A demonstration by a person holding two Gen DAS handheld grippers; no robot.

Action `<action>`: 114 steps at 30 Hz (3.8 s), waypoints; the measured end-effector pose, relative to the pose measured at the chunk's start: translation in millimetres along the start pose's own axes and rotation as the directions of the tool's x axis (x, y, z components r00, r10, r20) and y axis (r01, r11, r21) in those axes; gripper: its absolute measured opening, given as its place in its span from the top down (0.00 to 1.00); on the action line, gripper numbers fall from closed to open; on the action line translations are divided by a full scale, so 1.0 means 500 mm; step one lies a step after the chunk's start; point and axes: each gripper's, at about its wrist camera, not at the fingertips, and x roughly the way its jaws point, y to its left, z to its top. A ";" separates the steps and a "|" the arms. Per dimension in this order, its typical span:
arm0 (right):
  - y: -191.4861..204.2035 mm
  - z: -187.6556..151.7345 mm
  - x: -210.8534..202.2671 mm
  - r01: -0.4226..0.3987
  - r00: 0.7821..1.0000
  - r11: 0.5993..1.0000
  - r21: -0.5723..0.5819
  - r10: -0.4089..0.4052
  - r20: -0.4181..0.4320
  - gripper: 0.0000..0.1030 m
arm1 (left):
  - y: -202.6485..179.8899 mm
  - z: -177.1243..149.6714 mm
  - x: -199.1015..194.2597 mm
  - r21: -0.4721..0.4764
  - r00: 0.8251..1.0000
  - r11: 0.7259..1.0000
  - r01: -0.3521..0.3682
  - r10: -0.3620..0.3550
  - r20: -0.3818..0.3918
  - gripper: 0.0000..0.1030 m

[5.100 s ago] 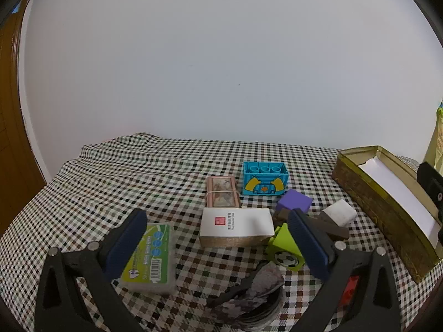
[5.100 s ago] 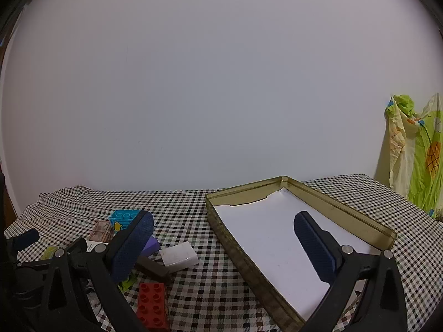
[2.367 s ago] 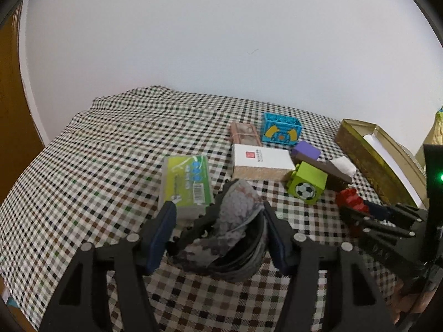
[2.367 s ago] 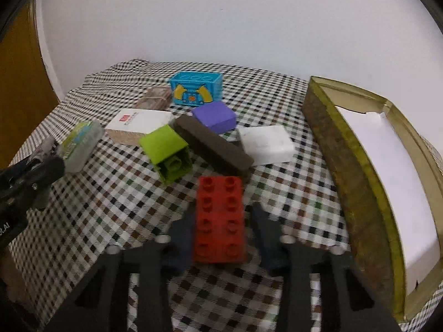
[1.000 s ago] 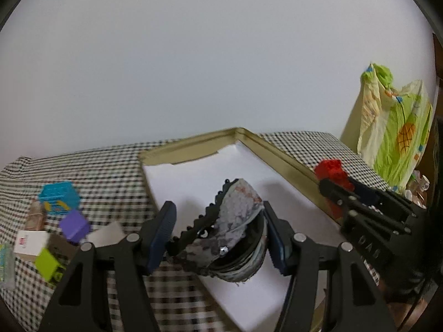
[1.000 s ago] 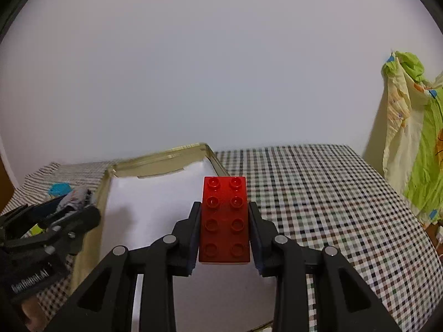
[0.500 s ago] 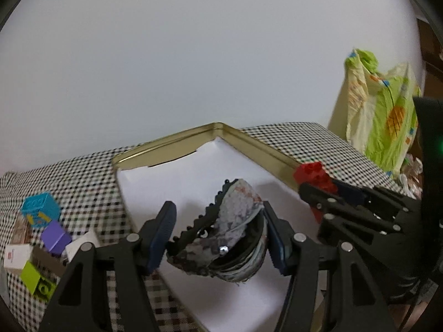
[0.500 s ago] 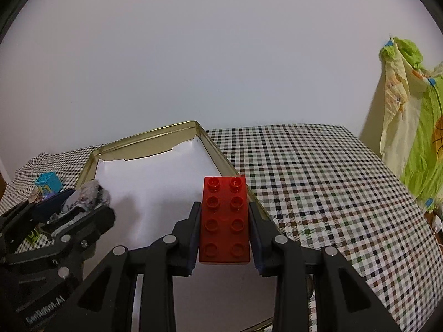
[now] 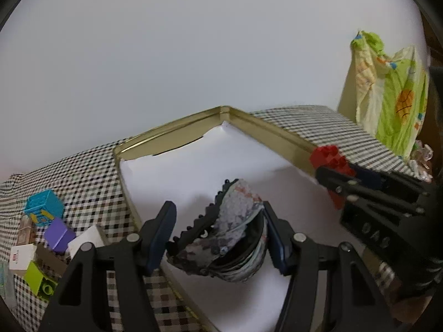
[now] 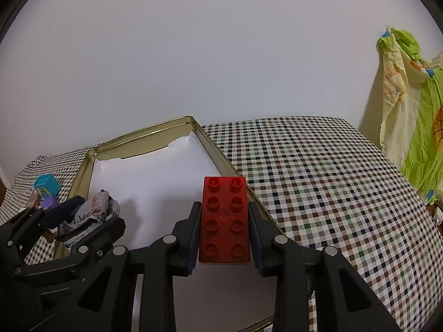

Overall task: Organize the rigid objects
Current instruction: 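Carry both held items into the gold tin tray and open both grippers, then withdraw both grippers from the tray back toward the table items, then grasp the green toothpick case with the left gripper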

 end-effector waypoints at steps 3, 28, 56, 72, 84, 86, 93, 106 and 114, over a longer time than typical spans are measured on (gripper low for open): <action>0.000 0.000 0.001 -0.005 1.000 1.000 0.000 0.005 -0.005 0.67 | -0.001 0.000 0.003 0.007 1.000 1.000 -0.011 0.011 -0.015 0.41; -0.043 0.000 -0.079 0.062 0.979 0.991 0.120 -0.084 0.187 0.25 | 0.039 -0.008 -0.028 -0.067 0.998 0.998 -0.024 0.028 0.062 0.01; 0.009 -0.026 -0.172 0.193 0.864 0.978 0.079 -0.208 0.458 0.24 | 0.158 -0.043 -0.096 -0.136 0.961 0.967 -0.214 0.233 0.147 0.01; 0.064 -0.056 -0.218 0.167 0.848 0.981 0.095 -0.192 0.493 0.24 | 0.218 -0.064 -0.118 -0.165 0.956 0.958 -0.233 0.257 0.145 0.01; 0.167 -0.081 -0.214 0.070 0.878 0.997 0.017 -0.069 0.474 0.24 | 0.292 -0.085 -0.129 -0.202 0.948 0.944 -0.260 0.290 0.132 0.01; 0.193 -0.088 -0.215 0.050 0.881 0.999 0.001 -0.044 0.471 0.24 | 0.310 -0.089 -0.130 -0.215 0.947 0.939 -0.268 0.298 0.122 0.01; 0.271 -0.091 -0.204 -0.018 0.895 0.999 -0.051 0.039 0.444 0.24 | 0.356 -0.103 -0.131 -0.238 0.941 0.925 -0.295 0.325 0.097 0.01; 0.390 -0.080 -0.152 -0.132 0.923 0.987 -0.088 0.155 0.353 0.24 | 0.456 -0.136 -0.144 -0.277 0.920 0.886 -0.371 0.391 0.019 0.01; 0.411 -0.097 -0.158 -0.150 0.926 0.978 -0.143 0.190 0.325 0.24 | 0.532 -0.167 -0.152 -0.313 0.890 0.837 -0.449 0.448 -0.079 0.01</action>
